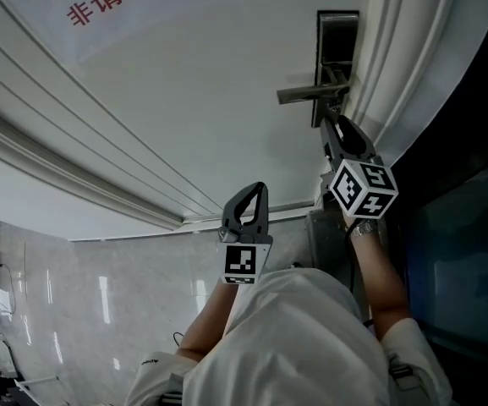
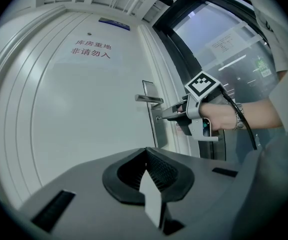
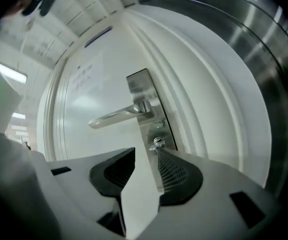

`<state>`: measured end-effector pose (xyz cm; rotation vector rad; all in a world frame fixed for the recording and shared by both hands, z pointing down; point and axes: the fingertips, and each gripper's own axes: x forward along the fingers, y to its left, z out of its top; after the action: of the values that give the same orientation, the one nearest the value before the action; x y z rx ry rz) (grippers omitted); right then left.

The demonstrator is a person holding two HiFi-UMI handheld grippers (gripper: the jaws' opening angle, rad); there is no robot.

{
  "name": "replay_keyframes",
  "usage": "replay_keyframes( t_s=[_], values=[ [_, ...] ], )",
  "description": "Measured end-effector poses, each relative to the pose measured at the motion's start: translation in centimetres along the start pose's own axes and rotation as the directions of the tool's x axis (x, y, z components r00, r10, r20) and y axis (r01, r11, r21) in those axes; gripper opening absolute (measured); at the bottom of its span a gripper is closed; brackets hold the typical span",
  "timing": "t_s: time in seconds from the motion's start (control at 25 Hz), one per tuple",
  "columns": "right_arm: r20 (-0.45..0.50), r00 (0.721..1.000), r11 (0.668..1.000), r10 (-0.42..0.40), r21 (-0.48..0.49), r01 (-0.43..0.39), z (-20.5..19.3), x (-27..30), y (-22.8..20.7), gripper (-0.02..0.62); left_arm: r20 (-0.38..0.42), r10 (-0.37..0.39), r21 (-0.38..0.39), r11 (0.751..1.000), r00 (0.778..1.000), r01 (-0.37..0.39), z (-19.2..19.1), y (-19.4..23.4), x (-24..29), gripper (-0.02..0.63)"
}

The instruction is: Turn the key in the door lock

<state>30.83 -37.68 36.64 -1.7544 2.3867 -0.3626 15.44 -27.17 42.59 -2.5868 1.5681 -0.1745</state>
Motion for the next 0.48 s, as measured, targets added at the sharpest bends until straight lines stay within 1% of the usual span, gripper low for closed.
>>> replay_keyframes(
  t_s=[0.04, 0.08, 0.12, 0.2, 0.24, 0.36, 0.48],
  values=[
    [-0.014, 1.000, 0.993, -0.023, -0.117, 0.021, 0.0, 0.1, 0.0, 0.118, 0.001, 0.000, 0.002, 1.000, 1.000, 0.000, 0.0, 0.0, 0.0, 0.009],
    [-0.034, 0.998, 0.973, -0.049, -0.228, 0.040, -0.2, 0.3, -0.1, 0.120, 0.004, 0.001, 0.004, 1.000, 1.000, -0.001, 0.1, 0.0, 0.1, 0.009],
    [-0.053, 0.995, 0.940, -0.081, -0.335, 0.059, -0.4, 0.6, -0.3, 0.120, 0.006, 0.003, 0.005, 1.000, 1.000, -0.003, 0.2, 0.1, 0.1, 0.009],
    [-0.064, 0.988, 0.855, -0.138, -0.511, 0.086, -0.6, 1.0, -0.8, 0.120, 0.009, 0.009, -0.001, 1.000, 1.000, -0.009, 0.2, 0.2, 0.0, 0.009],
    [-0.057, 0.986, 0.816, -0.154, -0.570, 0.094, -0.5, 1.0, -0.9, 0.120, 0.008, 0.013, -0.004, 1.000, 1.000, -0.013, 0.2, 0.3, -0.1, 0.009],
    [-0.036, 0.984, 0.704, -0.177, -0.703, 0.100, -0.1, 1.3, -0.7, 0.120, 0.009, 0.024, -0.005, 1.000, 1.000, -0.024, 0.0, 0.6, -0.2, 0.009],
    [-0.013, 0.979, 0.567, -0.203, -0.817, 0.107, 0.1, 1.5, -0.3, 0.120, 0.007, 0.026, -0.007, 1.000, 1.000, -0.026, -0.1, 0.6, -0.1, 0.008]
  ],
)
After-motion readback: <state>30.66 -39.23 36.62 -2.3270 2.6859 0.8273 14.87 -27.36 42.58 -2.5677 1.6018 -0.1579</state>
